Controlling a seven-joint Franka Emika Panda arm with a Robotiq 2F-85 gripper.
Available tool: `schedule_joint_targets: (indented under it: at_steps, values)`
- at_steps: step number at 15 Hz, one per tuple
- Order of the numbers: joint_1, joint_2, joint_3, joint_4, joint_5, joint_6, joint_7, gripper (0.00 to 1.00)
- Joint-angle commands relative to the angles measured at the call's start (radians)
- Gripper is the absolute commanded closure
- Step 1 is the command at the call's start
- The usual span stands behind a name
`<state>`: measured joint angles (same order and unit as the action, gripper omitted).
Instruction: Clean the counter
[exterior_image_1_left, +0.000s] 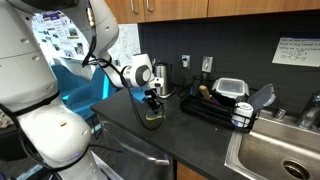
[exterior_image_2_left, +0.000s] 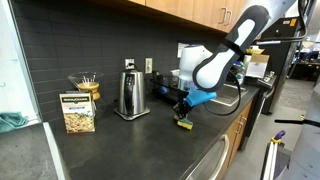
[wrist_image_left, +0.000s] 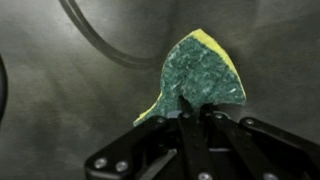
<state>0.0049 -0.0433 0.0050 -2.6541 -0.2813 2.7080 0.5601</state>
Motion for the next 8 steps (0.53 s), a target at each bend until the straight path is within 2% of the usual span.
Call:
schedule_joint_targets:
  at_steps: [1,8]
  values:
    - [-0.06,-0.067,-0.026,-0.041,-0.045,-0.02,0.01,0.97]
    - [-0.17,-0.099,-0.05,-0.038,-0.106,-0.025,0.026,0.97]
